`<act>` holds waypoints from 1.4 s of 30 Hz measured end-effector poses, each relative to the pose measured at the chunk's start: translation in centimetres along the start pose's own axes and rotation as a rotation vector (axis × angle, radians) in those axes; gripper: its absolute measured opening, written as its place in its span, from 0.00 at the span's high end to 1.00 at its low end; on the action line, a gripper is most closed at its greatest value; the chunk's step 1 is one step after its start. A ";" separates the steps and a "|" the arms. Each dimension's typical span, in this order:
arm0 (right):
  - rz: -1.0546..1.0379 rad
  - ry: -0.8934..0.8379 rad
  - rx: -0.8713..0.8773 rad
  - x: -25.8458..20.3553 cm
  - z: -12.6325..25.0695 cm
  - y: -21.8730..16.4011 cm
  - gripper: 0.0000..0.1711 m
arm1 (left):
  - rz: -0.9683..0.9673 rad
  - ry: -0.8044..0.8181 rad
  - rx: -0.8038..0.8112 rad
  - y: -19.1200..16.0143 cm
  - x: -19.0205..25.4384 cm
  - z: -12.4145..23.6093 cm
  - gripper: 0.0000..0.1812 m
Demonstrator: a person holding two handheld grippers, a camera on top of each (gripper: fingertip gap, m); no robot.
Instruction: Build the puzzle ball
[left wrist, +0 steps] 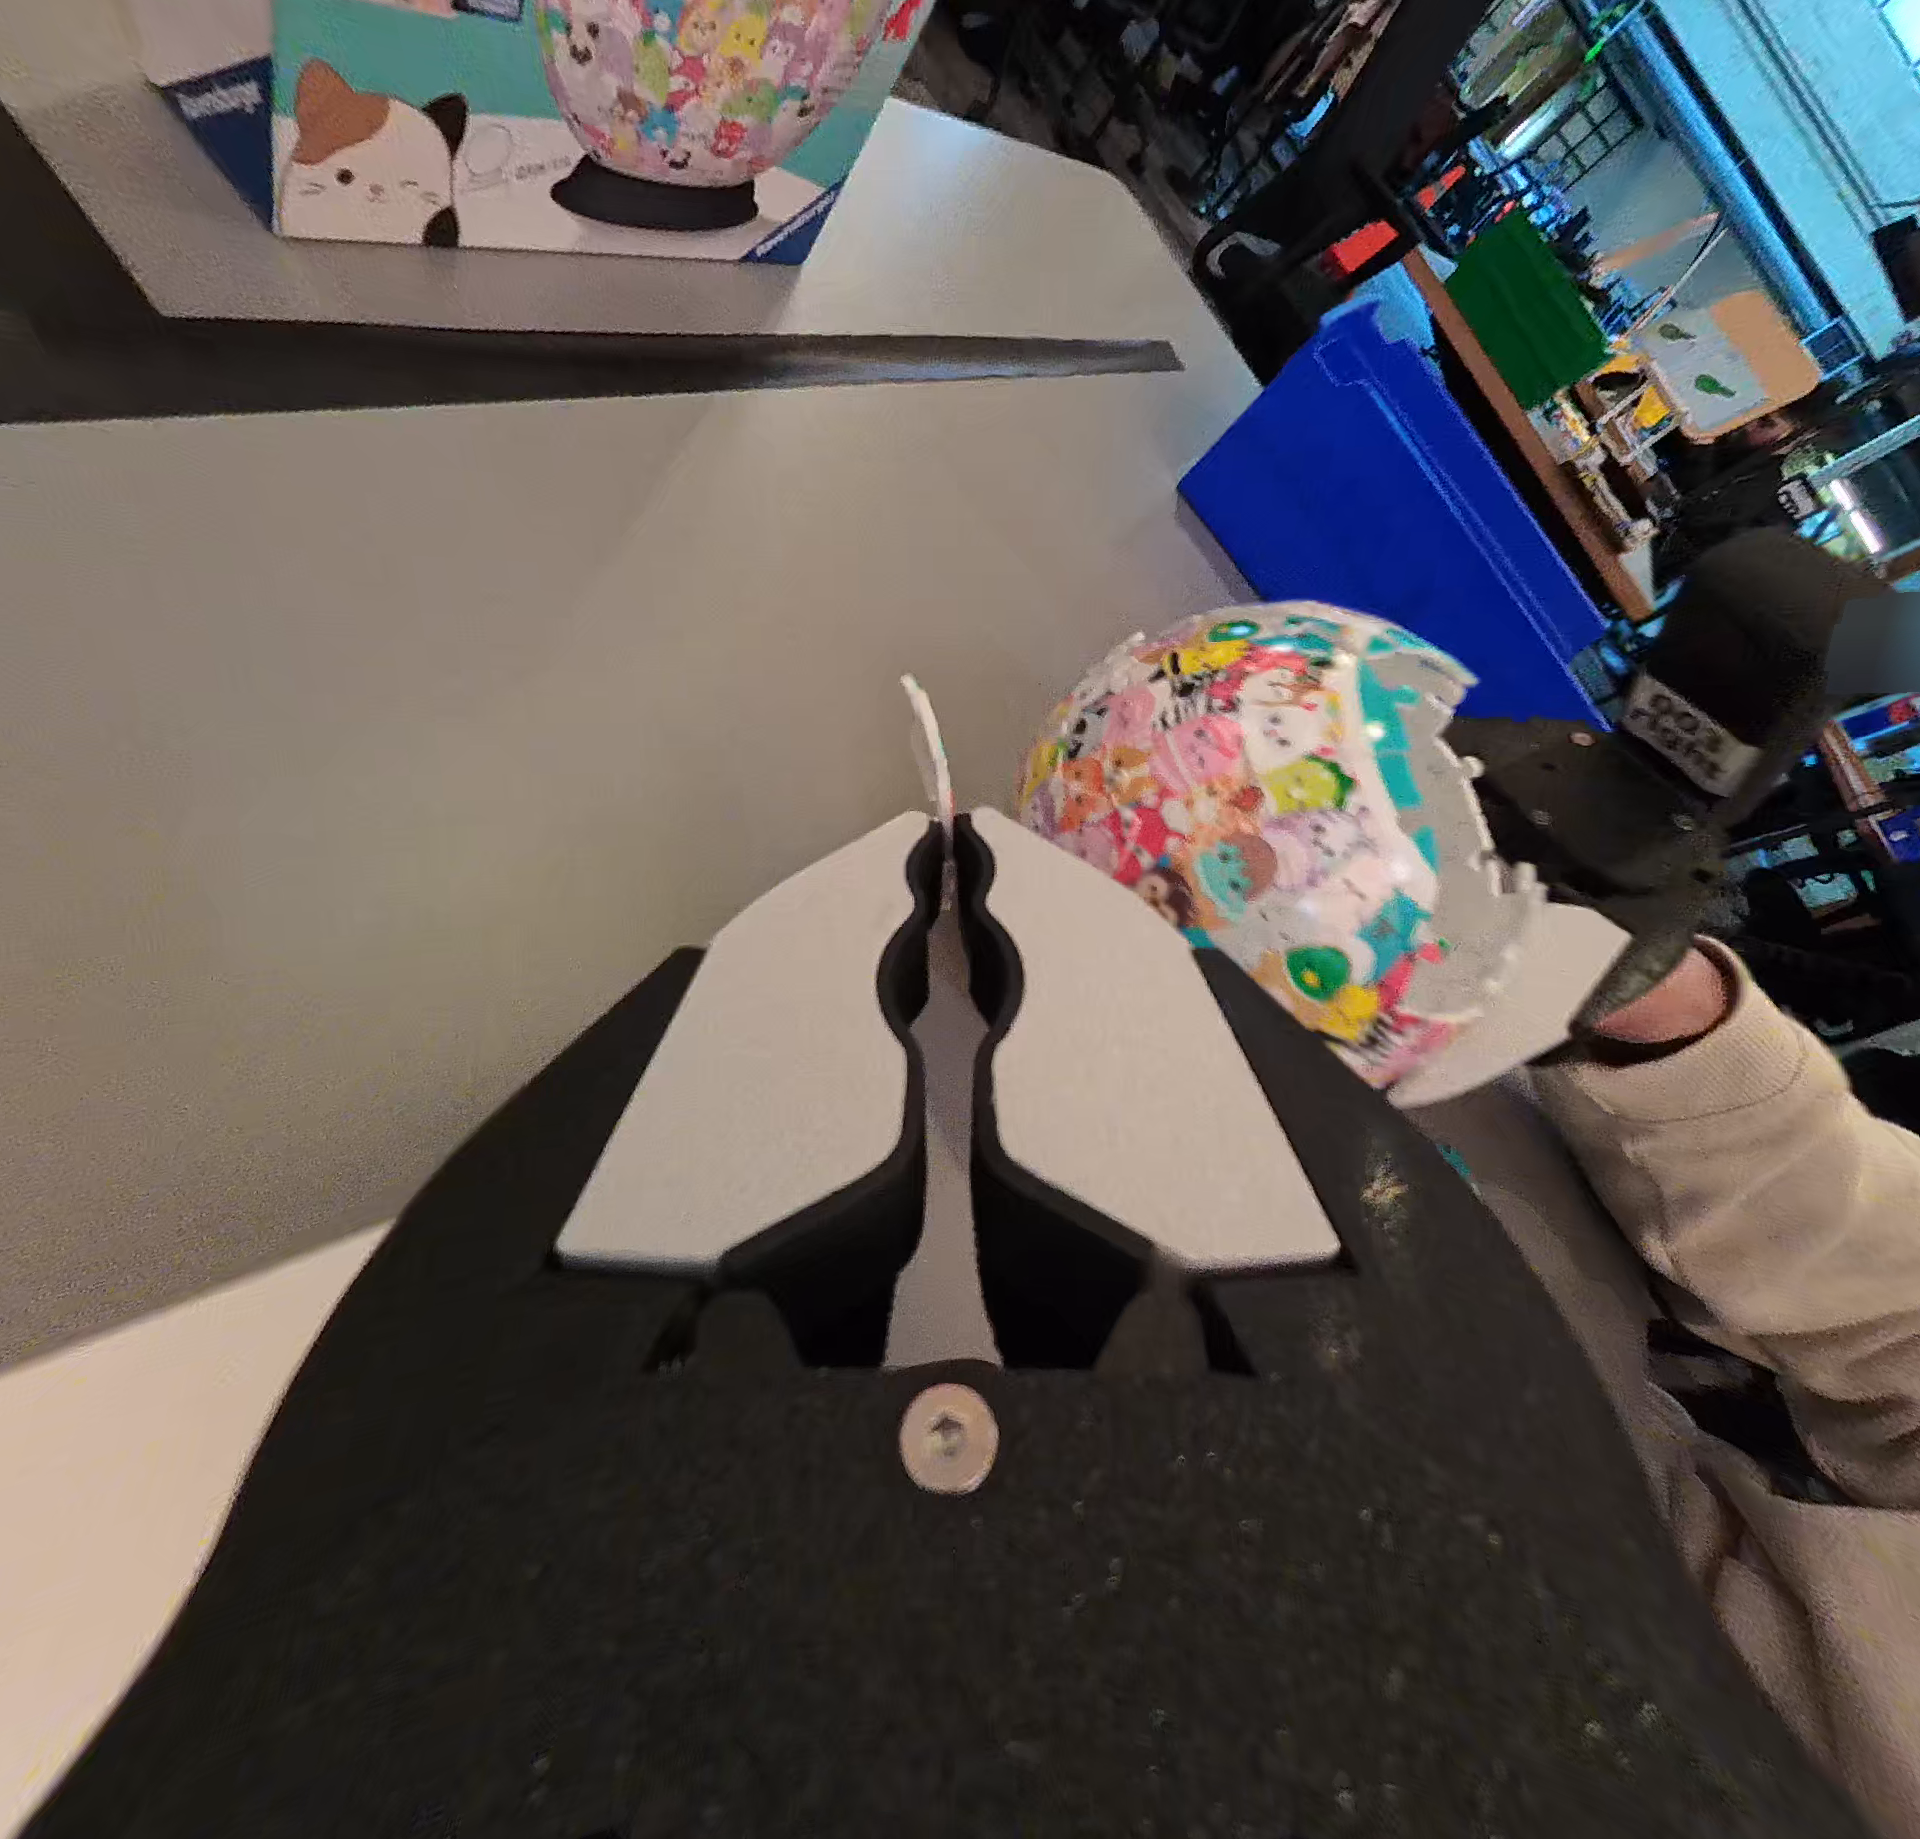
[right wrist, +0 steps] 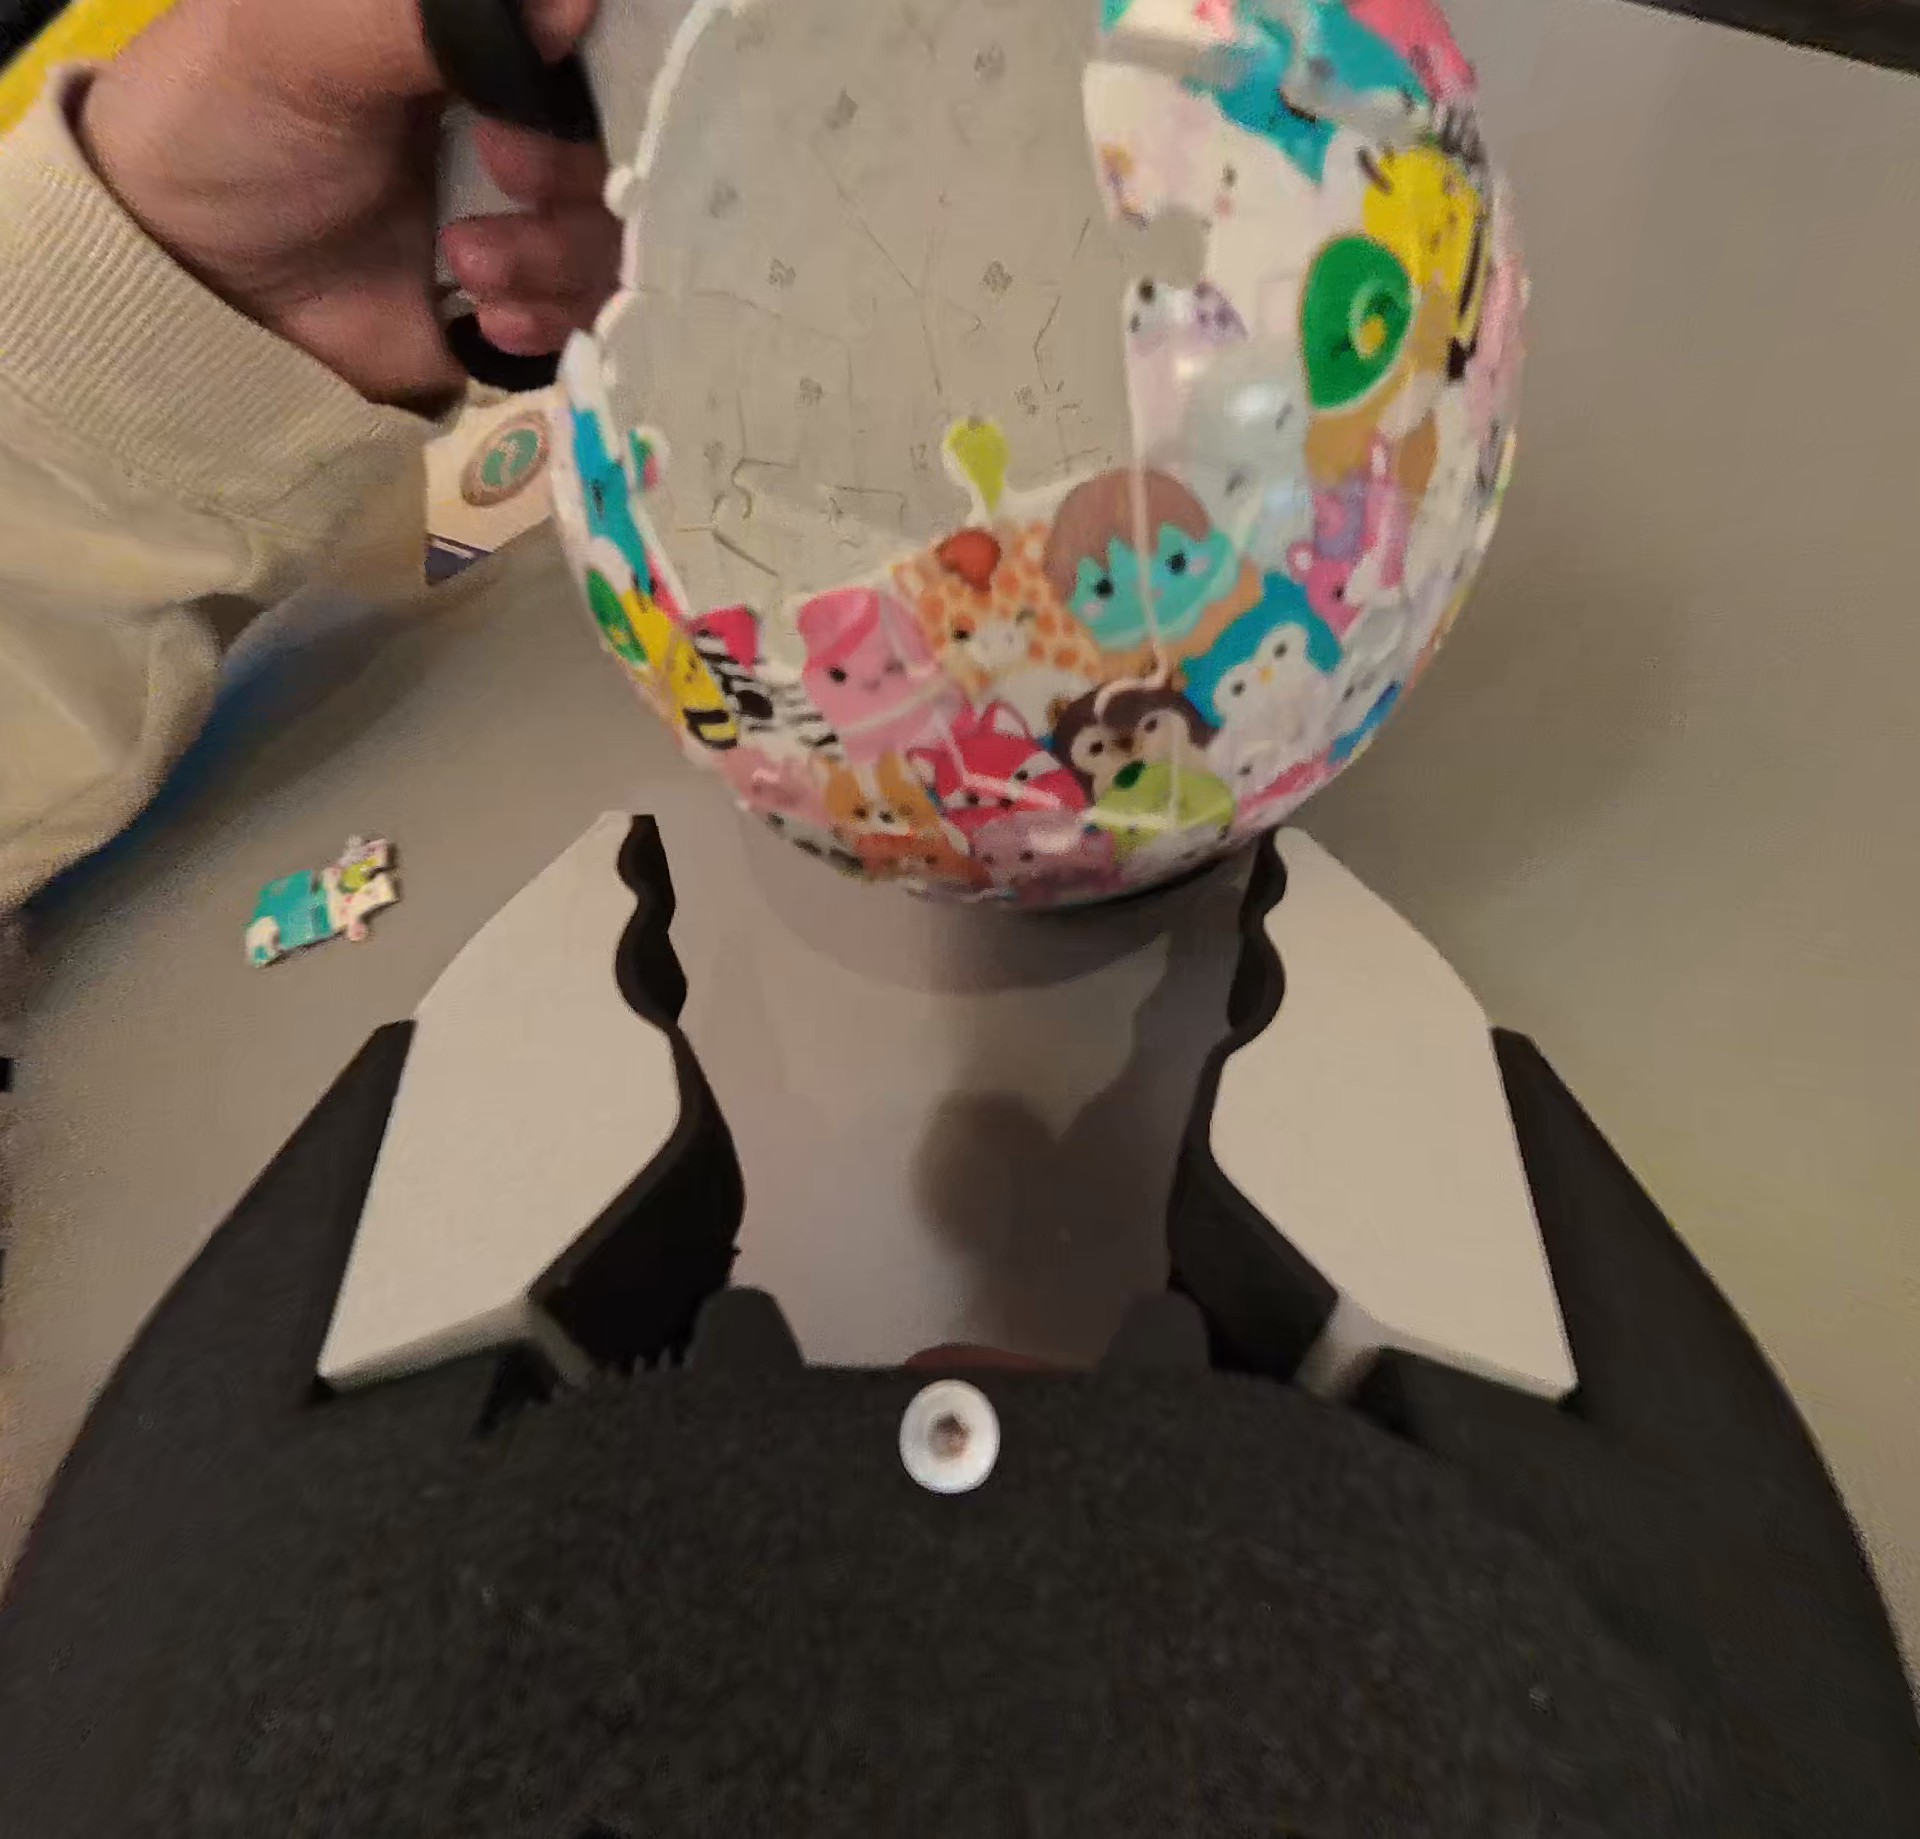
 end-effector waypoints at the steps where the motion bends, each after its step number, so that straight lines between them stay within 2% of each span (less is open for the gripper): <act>1: 0.018 -0.005 -0.012 0.2 -0.3 0.1 0.38 | -0.001 0.000 -0.013 0.1 -0.2 -0.8 0.99; 6: 0.066 0.068 -0.028 1.1 -0.9 0.6 0.37 | 0.014 -0.060 -0.042 -0.8 0.0 -2.9 0.99; 11: 0.096 0.208 -0.010 2.5 -1.5 1.6 0.36 | 0.008 -0.047 -0.020 -2.4 0.3 -1.9 0.99; 14: 0.123 0.357 -0.038 2.5 -2.1 1.8 0.29 | 0.025 -0.053 -0.025 -3.4 0.3 -1.4 1.00; 18: 0.200 0.452 -0.112 2.7 -2.6 1.4 0.29 | 0.036 -0.011 -0.046 -4.1 -0.8 -1.5 0.99; 22: 0.334 0.434 -0.194 2.4 -3.3 0.8 0.24 | 0.046 -0.025 -0.068 -4.4 -0.7 -1.8 0.99; 29: 0.443 0.456 -0.250 0.5 -3.4 -0.3 0.28 | 0.056 -0.033 -0.067 -6.5 0.4 -0.5 0.99; 39: 0.510 0.507 -0.274 -6.0 -1.3 -3.8 0.30 | 0.066 -0.050 -0.073 -12.7 4.5 2.8 0.99; 42: 0.511 0.447 -0.297 -6.4 -0.1 -4.9 0.30 | 0.040 -0.031 -0.020 -13.2 5.5 5.1 0.99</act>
Point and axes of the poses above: each gripper's, where its closed fingertips meet, z back along the fingers, y out of its top, x = y × z across the jaws, the point moved 4 cm from there along z, back along the fingers, and after that the axes turned 7 degrees about z, right-handed, at the moved point
